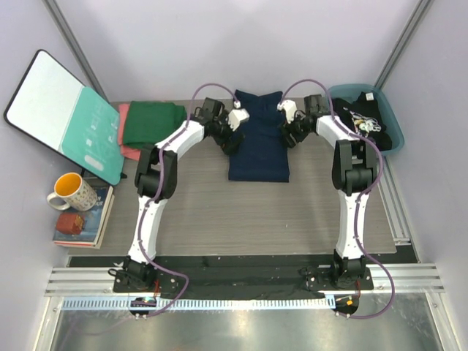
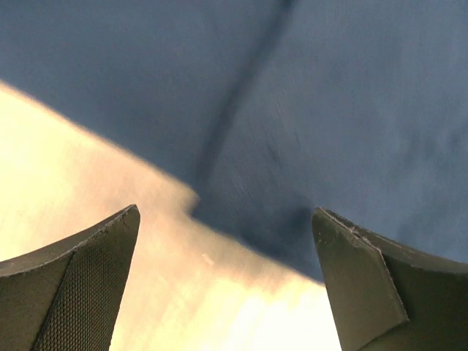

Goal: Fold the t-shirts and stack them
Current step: Fold the folded rectangular tshirt in 1/3 of the way, then grab one side of the 2/3 rectangular tshirt with both arms

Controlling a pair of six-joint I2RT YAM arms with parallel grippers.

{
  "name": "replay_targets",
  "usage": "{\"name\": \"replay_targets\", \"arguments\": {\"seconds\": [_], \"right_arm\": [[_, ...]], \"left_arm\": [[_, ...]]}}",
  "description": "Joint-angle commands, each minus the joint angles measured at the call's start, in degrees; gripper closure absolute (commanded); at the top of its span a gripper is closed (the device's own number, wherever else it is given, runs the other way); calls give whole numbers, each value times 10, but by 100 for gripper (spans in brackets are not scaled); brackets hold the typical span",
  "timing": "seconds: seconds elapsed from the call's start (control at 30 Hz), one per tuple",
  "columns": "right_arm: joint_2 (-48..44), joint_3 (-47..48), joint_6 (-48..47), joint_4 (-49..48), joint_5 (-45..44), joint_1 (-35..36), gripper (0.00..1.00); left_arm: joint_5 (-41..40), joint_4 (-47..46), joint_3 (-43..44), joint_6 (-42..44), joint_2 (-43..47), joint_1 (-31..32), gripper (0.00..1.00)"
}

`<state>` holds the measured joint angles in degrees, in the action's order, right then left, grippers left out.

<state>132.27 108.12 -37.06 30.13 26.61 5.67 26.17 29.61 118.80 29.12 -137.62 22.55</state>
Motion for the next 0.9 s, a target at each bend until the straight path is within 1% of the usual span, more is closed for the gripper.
{"name": "replay_targets", "arguments": {"seconds": [0.0, 0.03, 0.07, 0.1, 0.13, 0.17, 0.2, 0.23, 0.27, 0.3, 0.33, 0.37, 0.4, 0.43, 0.47, 0.5, 0.57, 0.63, 0.8, 0.87], "right_arm": [[-111, -79, -35, -84, -44, 4, 30], [-136, -90, -50, -77, -43, 7, 29], [-153, -101, -75, -65, -40, 11, 29], [-169, -132, -99, -40, -40, 15, 29], [-186, -155, -154, -32, -43, 26, 29], [-229, -181, -178, -29, -45, 32, 29], [-248, -234, -199, -28, -52, 36, 28], [-270, -260, -245, -28, -57, 41, 28], [-290, -285, -262, -28, -62, 55, 28], [-327, -329, -277, -25, -64, 59, 28], [-343, -351, -306, -23, -66, 66, 28], [-360, -399, -324, -21, -69, 83, 28], [-394, -423, -339, -20, -73, 93, 28], [-408, -448, -354, -21, -79, 103, 28], [-425, -494, -382, -24, -83, 123, 28], [-448, -514, -390, -36, -87, 132, 27], [-462, -558, -405, -50, -101, 150, 27], [-466, -570, -401, -67, -108, 161, 27], [-440, -562, -370, -109, -131, 160, 29], [-433, -568, -370, -128, -137, 161, 30]], "left_arm": [[-21, -96, -98, 25, 126, 1, 0], [-4, -97, -137, 39, 162, 2, 0], [0, -97, -158, 72, 184, 2, 0], [6, -97, -180, 92, 204, 6, 0], [15, -97, -224, 117, 243, 7, 0], [17, -98, -248, 162, 261, 9, 0], [17, -98, -271, 188, 277, 15, 0], [16, -102, -313, 206, 294, 18, 0], [20, -101, -332, 221, 320, 21, 0], [20, -103, -350, 246, 334, 27, 0], [21, -106, -381, 252, 344, 30, 0], [25, -106, -395, 260, 362, 38, 0], [24, -106, -423, 278, 369, 44, 0], [25, -108, -439, 292, 376, 49, 0], [27, -114, -456, 307, 387, 60, 0], [23, -122, -490, 345, 390, 67, 0], [14, -147, -522, 373, 393, 87, 0], [8, -163, -544, 406, 385, 95, 0], [-5, -183, -532, 407, 346, 105, 0], [-14, -194, -531, 406, 338, 105, 0]]}}
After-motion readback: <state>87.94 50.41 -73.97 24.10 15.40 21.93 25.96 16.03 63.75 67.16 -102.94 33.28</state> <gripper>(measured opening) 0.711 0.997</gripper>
